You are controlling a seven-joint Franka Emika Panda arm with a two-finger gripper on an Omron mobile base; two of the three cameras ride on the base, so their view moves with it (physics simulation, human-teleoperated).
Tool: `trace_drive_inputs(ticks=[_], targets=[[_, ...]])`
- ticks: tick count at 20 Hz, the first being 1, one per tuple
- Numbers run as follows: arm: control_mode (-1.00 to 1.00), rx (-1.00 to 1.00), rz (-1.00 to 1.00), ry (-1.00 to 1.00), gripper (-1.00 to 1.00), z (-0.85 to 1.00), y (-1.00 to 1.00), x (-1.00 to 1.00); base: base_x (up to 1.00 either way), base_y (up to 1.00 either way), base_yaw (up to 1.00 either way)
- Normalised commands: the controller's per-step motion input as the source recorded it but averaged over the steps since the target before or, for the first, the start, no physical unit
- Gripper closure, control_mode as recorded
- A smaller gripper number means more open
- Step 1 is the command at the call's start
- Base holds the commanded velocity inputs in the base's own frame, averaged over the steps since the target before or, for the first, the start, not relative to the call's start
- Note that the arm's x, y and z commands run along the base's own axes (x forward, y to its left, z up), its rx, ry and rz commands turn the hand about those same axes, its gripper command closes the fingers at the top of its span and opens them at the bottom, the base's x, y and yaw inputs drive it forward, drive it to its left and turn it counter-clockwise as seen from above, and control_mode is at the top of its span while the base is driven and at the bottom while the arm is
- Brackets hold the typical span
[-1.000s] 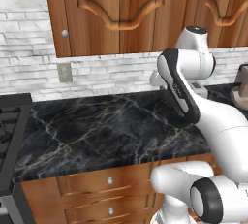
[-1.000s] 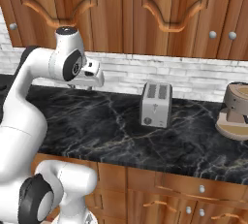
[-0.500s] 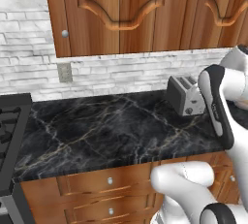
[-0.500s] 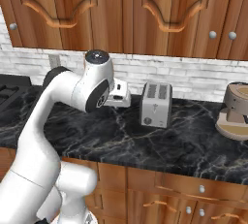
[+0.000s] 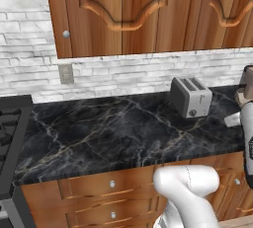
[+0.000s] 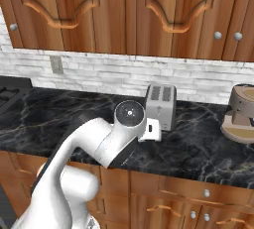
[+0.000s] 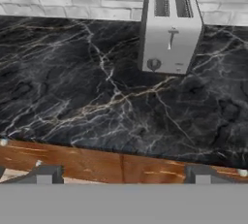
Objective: Take the pizza cutter from the drawer on the right and place it on the dining counter for cutting.
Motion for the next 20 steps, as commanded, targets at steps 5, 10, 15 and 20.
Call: trace_drive_inputs(ticks=[5, 10, 15, 20], targets=[[-1.0, 0.0, 0.0, -0.15, -1.0, -0.41, -0.7, -0.58, 0.0, 0.0, 0.0], [-1.0, 0.0, 0.0, -0.14, -1.0, -0.47, -0.62, -0.36, 0.0, 0.0, 0.0], [-1.0, 0.0, 0.0, -0.11, -1.0, -0.59, -0.51, -0.19, 0.0, 0.0, 0.0], [-1.0, 0.0, 0.0, -0.11, -1.0, -0.64, -0.45, -0.09, 0.0, 0.0, 0.0]])
